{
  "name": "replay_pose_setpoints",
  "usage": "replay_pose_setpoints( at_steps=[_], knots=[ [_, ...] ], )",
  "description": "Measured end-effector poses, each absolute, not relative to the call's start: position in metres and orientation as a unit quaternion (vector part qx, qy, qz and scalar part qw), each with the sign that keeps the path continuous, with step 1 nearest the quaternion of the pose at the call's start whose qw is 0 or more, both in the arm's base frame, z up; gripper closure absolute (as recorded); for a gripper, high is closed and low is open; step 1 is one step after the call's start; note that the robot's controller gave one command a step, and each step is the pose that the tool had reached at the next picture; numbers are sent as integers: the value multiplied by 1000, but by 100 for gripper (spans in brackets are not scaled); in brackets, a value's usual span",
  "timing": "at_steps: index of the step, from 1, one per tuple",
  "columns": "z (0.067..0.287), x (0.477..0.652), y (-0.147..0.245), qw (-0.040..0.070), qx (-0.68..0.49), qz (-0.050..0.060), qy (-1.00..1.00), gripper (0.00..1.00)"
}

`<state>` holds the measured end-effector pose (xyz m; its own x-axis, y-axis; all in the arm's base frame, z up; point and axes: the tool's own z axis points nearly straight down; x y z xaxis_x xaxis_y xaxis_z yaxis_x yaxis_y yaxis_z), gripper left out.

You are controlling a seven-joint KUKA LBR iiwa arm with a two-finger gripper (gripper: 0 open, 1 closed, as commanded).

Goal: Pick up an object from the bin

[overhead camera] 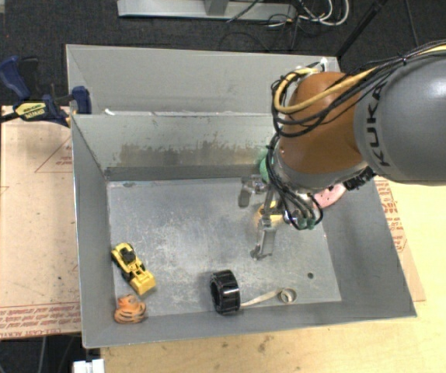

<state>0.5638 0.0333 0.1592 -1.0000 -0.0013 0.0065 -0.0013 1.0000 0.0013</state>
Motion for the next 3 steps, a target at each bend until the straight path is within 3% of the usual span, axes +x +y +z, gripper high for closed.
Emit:
replay_pose_setpoints(
  at_steps=[1,2,3],
  knots=[
    [164,565,33,0,0,-1,-1000,0],
    [107,607,-20,-4,67,0,-998,0],
    [108,609,-39,1,37,-1,-999,0]
  ],
)
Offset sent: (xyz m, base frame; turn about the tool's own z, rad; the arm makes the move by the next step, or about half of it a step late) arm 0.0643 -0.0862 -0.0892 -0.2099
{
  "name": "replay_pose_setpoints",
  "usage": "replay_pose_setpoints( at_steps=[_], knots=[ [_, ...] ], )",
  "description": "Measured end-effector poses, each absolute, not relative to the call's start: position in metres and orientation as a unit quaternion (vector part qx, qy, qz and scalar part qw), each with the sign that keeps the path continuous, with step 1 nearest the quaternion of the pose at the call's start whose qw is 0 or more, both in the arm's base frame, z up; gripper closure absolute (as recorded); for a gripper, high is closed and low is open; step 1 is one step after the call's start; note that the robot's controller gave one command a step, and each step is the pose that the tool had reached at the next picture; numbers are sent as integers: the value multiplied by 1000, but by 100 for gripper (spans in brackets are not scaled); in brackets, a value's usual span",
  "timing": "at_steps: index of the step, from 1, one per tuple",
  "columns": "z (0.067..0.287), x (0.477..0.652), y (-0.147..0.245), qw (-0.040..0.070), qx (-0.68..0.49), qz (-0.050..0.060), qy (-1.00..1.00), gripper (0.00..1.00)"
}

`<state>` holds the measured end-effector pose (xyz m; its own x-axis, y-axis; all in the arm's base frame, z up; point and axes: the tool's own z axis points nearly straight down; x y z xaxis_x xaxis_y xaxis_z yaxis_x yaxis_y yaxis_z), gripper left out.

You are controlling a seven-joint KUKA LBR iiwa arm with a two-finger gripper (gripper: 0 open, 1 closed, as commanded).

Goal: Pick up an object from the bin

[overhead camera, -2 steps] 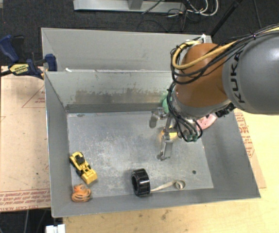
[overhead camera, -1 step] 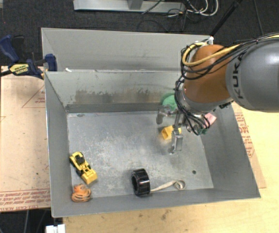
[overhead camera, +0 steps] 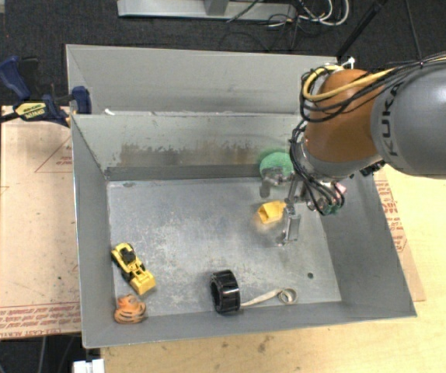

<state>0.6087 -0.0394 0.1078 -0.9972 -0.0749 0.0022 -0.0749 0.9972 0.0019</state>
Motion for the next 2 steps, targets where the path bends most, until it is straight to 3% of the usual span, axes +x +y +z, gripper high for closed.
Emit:
replay_pose_setpoints(
  at_steps=[1,2],
  knots=[
    [109,623,-54,-3,82,0,-997,0],
    [80,622,-61,-1,31,-1,-1000,0]
  ],
)
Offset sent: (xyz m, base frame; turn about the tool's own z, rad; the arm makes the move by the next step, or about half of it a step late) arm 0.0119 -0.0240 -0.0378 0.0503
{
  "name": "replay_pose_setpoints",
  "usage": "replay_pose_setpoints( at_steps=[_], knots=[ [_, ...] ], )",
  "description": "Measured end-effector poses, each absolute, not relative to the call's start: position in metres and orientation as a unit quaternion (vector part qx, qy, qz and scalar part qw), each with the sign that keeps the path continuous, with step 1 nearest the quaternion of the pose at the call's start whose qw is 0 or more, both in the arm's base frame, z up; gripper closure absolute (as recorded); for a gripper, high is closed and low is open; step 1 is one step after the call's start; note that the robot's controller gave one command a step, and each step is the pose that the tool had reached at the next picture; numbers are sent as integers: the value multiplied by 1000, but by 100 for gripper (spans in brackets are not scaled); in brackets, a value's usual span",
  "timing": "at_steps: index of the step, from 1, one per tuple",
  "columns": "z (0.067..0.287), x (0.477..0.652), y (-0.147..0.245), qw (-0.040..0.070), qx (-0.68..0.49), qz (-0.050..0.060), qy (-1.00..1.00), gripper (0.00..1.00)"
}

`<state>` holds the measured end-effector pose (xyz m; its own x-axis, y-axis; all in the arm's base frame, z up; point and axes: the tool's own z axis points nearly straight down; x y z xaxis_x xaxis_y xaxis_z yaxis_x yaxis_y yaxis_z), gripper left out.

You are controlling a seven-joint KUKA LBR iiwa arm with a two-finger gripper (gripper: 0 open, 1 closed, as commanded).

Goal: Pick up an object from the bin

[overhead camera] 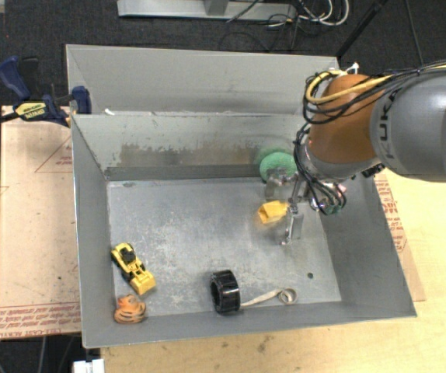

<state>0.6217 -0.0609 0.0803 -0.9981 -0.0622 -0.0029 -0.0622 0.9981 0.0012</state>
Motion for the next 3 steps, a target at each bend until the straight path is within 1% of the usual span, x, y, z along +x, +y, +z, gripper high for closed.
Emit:
replay_pose_setpoints(
  at_steps=[1,3],
  knots=[
    [71,617,-65,2,-47,1,999,100],
    [72,617,-65,1,-47,1,999,100]
  ],
)
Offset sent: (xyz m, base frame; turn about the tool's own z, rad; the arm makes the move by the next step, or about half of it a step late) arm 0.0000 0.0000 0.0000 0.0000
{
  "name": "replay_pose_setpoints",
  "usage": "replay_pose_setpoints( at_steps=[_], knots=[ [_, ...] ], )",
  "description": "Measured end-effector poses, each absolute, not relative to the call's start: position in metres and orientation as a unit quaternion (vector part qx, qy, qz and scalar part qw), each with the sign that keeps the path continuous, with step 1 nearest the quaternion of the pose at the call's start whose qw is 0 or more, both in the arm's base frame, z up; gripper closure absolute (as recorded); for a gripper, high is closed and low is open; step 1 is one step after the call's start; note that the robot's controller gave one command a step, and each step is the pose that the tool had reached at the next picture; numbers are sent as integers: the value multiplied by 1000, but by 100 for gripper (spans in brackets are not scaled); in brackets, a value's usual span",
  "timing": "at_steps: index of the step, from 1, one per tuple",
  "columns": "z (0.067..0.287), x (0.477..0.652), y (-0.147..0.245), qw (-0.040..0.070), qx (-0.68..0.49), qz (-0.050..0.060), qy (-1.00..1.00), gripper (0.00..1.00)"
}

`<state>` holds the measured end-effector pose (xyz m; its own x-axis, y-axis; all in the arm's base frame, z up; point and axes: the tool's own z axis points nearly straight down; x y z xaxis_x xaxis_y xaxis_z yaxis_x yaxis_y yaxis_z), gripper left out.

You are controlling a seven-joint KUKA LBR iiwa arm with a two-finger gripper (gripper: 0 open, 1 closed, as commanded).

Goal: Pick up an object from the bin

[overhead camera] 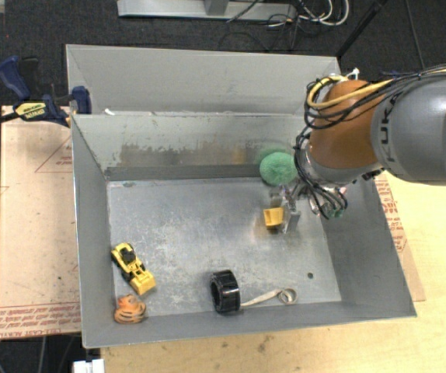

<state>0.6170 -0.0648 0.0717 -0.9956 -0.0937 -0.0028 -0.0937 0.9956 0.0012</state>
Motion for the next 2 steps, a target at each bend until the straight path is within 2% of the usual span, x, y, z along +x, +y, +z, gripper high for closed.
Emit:
replay_pose_setpoints(
  at_steps=[2],
  knots=[
    [86,617,-65,1,-47,1,999,100]
  ],
)
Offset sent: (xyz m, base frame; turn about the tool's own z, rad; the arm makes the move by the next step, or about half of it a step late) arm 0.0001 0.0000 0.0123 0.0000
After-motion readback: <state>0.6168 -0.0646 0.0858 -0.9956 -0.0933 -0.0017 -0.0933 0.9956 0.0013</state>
